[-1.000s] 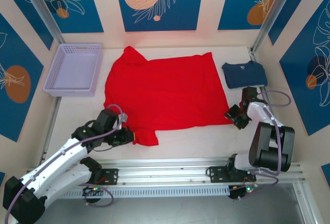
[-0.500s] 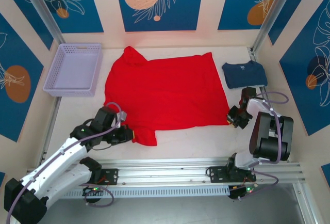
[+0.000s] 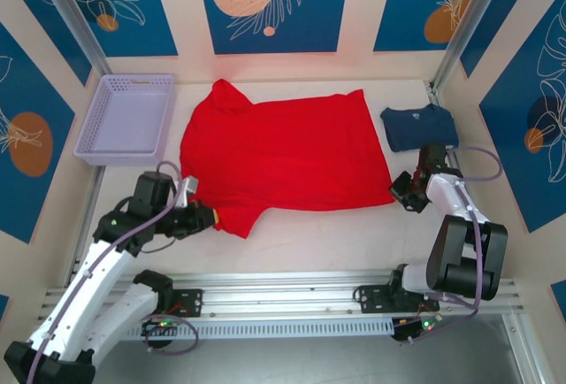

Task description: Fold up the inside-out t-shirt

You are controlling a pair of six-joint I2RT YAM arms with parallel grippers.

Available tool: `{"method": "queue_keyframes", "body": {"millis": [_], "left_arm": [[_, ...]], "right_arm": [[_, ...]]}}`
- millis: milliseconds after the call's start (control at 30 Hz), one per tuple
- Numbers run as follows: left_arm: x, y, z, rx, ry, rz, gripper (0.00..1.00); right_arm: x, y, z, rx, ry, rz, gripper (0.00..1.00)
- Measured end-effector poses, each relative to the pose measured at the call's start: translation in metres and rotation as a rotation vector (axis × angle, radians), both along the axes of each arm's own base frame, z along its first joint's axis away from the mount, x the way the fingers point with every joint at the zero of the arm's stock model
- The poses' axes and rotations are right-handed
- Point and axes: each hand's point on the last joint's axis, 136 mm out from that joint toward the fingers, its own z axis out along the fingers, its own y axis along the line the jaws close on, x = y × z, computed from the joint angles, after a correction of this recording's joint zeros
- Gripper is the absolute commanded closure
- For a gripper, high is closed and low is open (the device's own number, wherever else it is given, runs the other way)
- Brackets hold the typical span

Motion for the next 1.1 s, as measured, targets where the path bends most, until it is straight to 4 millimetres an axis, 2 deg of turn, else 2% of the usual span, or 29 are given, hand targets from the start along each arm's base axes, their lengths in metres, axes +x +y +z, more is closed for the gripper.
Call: {"method": "queue_keyframes", "body": {"millis": [67, 167, 333, 467, 667, 867, 1100], "left_arm": [[0.014, 0.003, 0.007, -0.004, 0.002, 0.018, 1.00], [0.032, 0.008, 0.008, -0.014, 0.035, 0.044, 1.00], [0.058, 0.019, 0.012, -0.040, 0.062, 0.087, 1.00], [0.078, 0.027, 0.015, -0.045, 0.063, 0.115, 1.00], [0.099, 0.036, 0.004, -0.032, 0.091, 0.140, 1.00], [0.122, 0.040, -0.002, -0.016, 0.092, 0.147, 1.00], [0.151, 0.050, -0.007, -0.008, 0.086, 0.173, 1.00]], "right_arm": [[0.012, 0.001, 0.009, 0.002, -0.026, 0.018, 1.00], [0.036, 0.002, 0.020, 0.000, -0.060, 0.052, 1.00], [0.072, 0.012, 0.030, -0.004, -0.091, 0.119, 1.00], [0.099, 0.021, 0.028, -0.007, -0.094, 0.166, 1.00], [0.134, 0.037, 0.016, -0.020, -0.072, 0.233, 1.00], [0.155, 0.046, 0.009, -0.038, -0.062, 0.270, 1.00], [0.162, 0.034, 0.010, -0.067, -0.058, 0.260, 1.00]]}}
